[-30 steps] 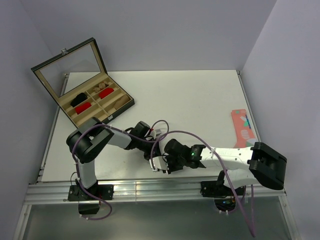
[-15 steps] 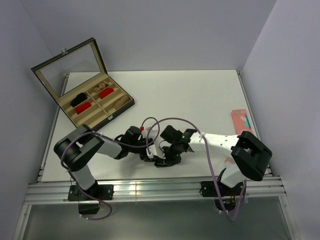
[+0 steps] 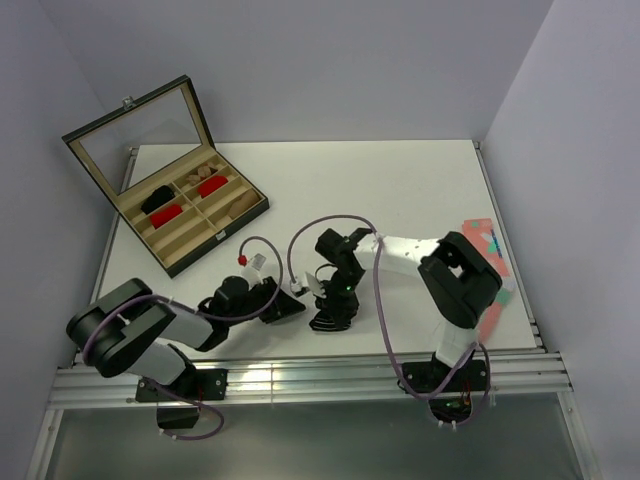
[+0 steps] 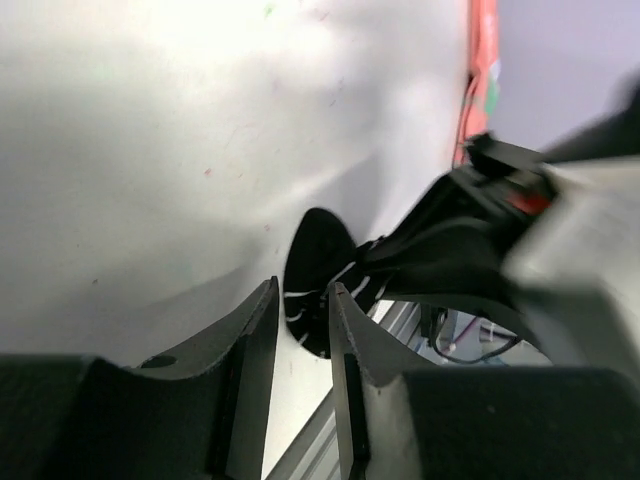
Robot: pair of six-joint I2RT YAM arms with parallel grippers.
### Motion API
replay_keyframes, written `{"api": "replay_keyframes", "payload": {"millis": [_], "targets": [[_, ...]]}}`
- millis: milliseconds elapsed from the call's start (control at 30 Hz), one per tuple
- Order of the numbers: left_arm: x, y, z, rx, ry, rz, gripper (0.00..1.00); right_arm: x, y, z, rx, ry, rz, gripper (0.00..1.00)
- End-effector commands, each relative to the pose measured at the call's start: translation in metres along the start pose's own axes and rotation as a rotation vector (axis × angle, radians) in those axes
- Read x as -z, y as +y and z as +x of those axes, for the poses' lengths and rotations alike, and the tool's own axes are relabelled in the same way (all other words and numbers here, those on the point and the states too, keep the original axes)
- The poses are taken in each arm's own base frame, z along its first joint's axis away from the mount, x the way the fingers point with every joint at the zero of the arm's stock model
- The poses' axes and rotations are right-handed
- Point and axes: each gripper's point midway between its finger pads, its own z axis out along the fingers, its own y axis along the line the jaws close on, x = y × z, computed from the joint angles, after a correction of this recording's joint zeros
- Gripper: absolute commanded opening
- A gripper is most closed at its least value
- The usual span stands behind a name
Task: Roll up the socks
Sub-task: Roll the sock at the center of the board.
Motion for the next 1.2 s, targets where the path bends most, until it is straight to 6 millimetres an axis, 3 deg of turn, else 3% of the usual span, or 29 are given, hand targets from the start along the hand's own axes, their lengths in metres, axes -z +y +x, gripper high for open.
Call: {"api": "replay_keyframes", "payload": {"millis": [0,167,400,600,1167], "targets": [[0.007,-0.024,-0.026,-0.138,-0.148,0.092,0.32,0.004,0.0,0.0,-0.047,0.013,-0.076,0.22],[0.014,-0.038,-0.022,-0.288,-0.147,0.143,0.33,0.006,-0.014,-0.005,-0.122,0.024,-0.119,0.22],[0.001,-0.036,-0.01,-0.408,-0.081,0.097,0.34,0.004,-0.025,-0.008,-0.201,0.044,-0.146,0.22],[-0.002,-0.028,-0.001,-0.412,-0.082,0.104,0.34,0.006,-0.03,-0.011,-0.265,0.039,-0.198,0.22],[-0.026,-0.036,0.014,-0.4,-0.036,0.157,0.34,-0.001,-0.04,0.001,-0.363,0.079,-0.182,0.22]]}}
